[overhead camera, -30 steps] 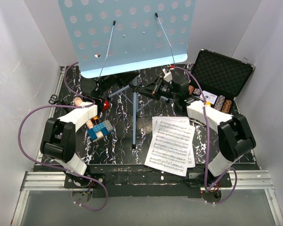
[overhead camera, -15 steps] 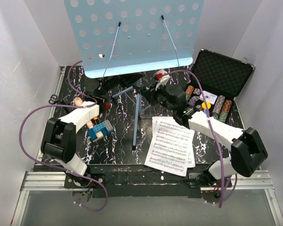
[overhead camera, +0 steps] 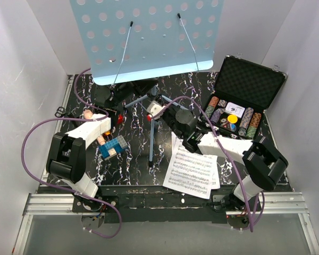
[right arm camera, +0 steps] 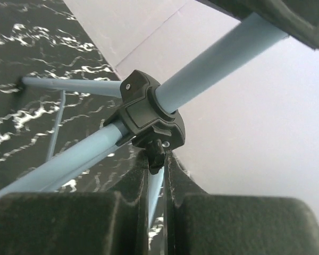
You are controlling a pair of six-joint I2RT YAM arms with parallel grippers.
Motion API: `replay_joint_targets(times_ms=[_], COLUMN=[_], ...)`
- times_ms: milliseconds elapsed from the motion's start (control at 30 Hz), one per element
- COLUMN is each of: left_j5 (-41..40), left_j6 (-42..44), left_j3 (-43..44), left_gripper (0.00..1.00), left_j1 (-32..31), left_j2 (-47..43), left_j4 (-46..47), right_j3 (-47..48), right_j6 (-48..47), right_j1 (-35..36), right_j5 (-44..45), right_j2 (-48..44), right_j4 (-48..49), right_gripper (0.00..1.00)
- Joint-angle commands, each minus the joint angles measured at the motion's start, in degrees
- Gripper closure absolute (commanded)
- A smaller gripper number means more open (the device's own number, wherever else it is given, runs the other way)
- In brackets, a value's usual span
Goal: Pack up the instrument practice props
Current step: Unscrew the knob on the music stand.
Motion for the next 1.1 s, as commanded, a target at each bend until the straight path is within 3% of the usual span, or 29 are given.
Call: replay_joint_targets(times_ms=[0,167,300,333,433,500,600,767,967,1067], left_j5=[1.1,1.1,0.9,0.8,0.8,0.7,0.6,-0.2,-1.3,-2.6], left_j6=[-4.9,-5.7,-5.2,-5.1,-5.0,-5.1,-5.6,-6.2,-8.7,-11.4], left_j3=[1.1,-0.1,-0.7,-0.7,-0.7,-0.8,-0.4,-0.1,0.5,0.6], left_gripper=[1.00,1.00,1.00,1.00,1.00,1.00,1.00,1.00,0.64,0.56], left_j1=[1.4,1.2,1.3,1.4,1.3,1.3,1.2,1.4,1.3,1.2], left_j2=[-1.2,-0.9,-1.4,-1.5,-1.6,-1.4,-1.0,-1.0,0.1,1.2], left_j4=[-2.4,-1.2,-1.4,-1.2,-1.2,-0.8,-0.4,0.8,3.4,6.7], right_j3=[-2.4,0.1,4.2,4.5,2.4,2.2,1.0,-2.5,-4.1,-3.4], right_j6=[-22.0,-29.6,-25.7,-25.0,-22.6,-17.9,-11.3,-7.7,4.4,12.1], right_j1=[-2.9,-3.4,-2.7,-2.2,-0.9,-0.5,0.3,3.5,5.4,5.4], right_j5=[13.8,15.0,22.8,24.3,25.1,25.0,24.4,26.6,29.3,29.0], right_j2=[1.5,5.1,5.1,4.2,0.8,-2.5,-7.1,-12.6,-20.2,-23.2], right_j4=[14.5,22.0,17.1,15.3,12.4,6.0,0.2,-3.9,-16.1,-22.9], right_gripper=[0.99,0.99,0.99,0.92,0.53,0.35,0.26,0.23,0.23,0.23])
